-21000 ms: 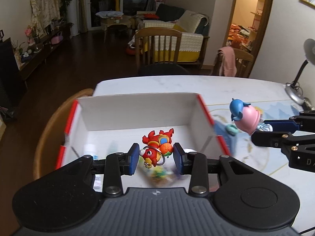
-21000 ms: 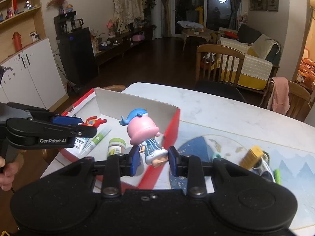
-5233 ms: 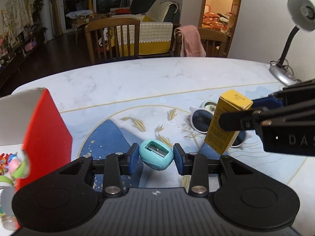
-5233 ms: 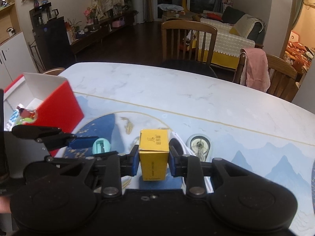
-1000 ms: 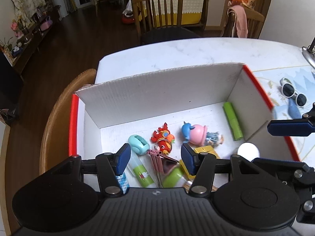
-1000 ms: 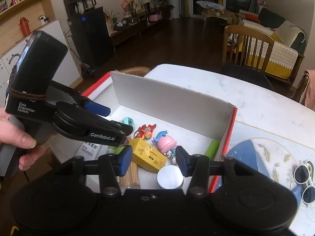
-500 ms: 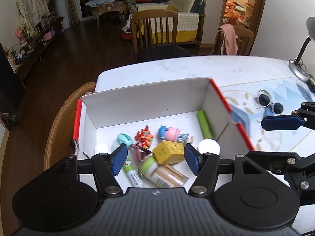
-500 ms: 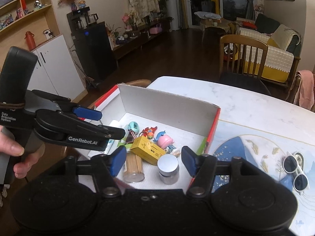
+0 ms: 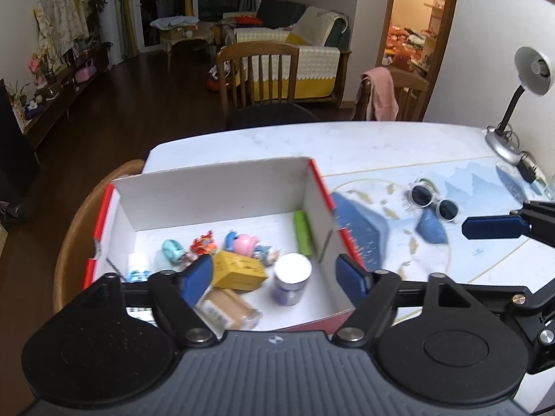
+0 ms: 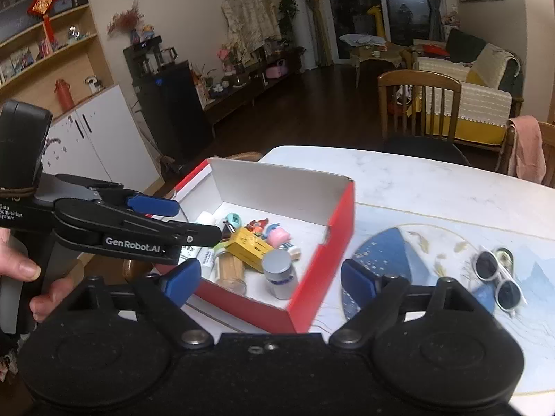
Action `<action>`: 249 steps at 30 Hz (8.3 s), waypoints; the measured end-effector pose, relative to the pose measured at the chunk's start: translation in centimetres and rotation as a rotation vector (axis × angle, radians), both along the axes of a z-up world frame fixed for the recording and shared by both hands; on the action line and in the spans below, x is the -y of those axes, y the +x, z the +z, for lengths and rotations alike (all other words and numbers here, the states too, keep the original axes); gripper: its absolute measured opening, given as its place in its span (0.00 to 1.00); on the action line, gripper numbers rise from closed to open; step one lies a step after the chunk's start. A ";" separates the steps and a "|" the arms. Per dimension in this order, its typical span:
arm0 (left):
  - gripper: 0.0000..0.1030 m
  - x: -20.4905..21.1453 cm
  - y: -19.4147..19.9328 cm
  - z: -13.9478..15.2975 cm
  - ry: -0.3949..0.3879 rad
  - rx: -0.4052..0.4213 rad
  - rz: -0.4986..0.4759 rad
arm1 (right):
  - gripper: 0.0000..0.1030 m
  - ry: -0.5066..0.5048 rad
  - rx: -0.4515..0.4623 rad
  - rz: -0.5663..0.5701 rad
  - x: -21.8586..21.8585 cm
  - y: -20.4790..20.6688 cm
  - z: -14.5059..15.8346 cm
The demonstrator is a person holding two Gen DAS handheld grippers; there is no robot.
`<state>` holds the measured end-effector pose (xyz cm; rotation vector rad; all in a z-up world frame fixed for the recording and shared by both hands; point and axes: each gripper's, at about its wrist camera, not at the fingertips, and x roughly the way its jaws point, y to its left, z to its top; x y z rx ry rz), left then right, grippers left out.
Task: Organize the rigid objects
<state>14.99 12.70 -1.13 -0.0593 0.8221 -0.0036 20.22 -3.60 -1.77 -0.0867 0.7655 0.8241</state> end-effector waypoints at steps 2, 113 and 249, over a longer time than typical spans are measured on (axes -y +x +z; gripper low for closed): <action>0.77 1.1 -0.1 0.1 -0.008 0.007 -0.002 | 0.89 0.009 0.005 -0.017 1.5 -0.1 0.1; 0.55 24.6 16.8 -15.4 0.031 0.032 -0.344 | 0.49 -0.278 -0.281 -0.472 17.8 23.2 -14.1; 0.73 -8.3 2.8 -2.5 0.071 0.008 0.079 | 0.79 -0.126 -0.011 0.043 -9.6 3.4 -1.3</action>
